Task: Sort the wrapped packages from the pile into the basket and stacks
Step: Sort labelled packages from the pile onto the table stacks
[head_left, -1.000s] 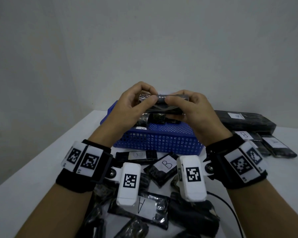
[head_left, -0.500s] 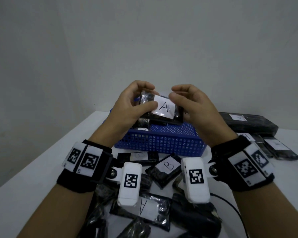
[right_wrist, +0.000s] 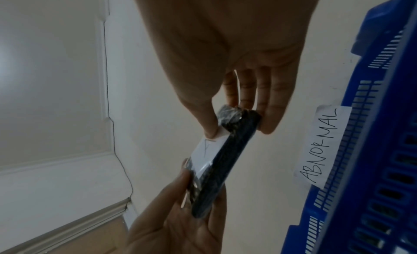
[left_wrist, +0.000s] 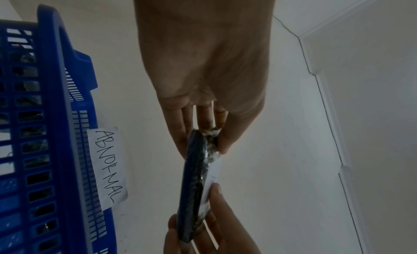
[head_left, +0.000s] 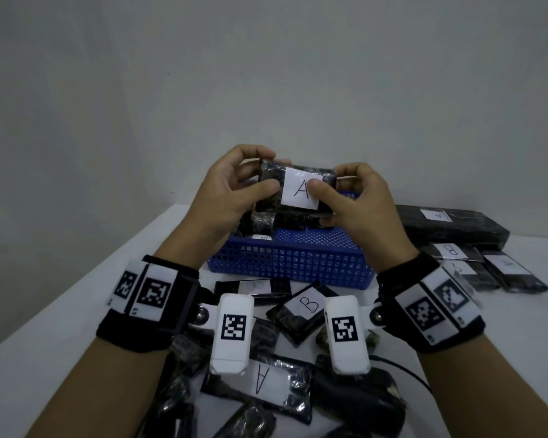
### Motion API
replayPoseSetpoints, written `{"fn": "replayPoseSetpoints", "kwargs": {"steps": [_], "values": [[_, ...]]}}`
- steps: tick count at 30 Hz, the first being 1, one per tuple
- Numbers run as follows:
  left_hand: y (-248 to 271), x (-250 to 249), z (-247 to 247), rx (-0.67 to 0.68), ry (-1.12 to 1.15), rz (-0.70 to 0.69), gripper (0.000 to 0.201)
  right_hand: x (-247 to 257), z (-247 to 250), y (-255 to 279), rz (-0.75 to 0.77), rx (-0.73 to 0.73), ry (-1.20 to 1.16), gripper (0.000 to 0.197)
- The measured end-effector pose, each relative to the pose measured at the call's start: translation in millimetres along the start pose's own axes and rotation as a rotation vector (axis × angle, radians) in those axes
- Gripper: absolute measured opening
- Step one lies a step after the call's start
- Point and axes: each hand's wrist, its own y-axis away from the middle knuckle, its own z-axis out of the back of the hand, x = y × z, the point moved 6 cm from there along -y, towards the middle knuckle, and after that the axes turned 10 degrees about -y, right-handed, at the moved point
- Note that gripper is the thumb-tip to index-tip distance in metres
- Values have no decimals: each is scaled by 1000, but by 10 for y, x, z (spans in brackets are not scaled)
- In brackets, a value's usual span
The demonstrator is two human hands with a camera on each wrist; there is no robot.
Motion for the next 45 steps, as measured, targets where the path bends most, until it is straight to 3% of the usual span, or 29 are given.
{"fn": "replayPoseSetpoints", "kwargs": {"steps": [5,9,15,20,24,27,29,33,38,42,45], "values": [[0,26,61,-15,9,56,32,51,7,-4,13,50,-11,40],[11,-2,-25,52,4,52,27,49,21,-3,31,19,26,43],[17,-40,-103,48,-18,8,21,56,-128,40,3,244,99,105],[29,-19,-119,108,-44,111,36,147,-108,72,124,211,40,99],[45,76,-179,203,-32,210,53,134,-149,92,195,315,110,103],[24,113,-148,178,36,203,39,99,-207,115,212,411,193,110],[-1,149,-99,144,33,191,36,82,-216,122,188,421,182,107],[-8,120,-67,123,-94,87,45,42,-161,41,60,299,59,83],[42,30,-160,205,-157,45,55,80,-144,10,140,264,93,43],[36,35,-153,178,-175,-9,74,129,-124,18,177,246,157,45],[30,31,-154,170,-217,-65,84,128,-142,32,76,318,98,51]]}}
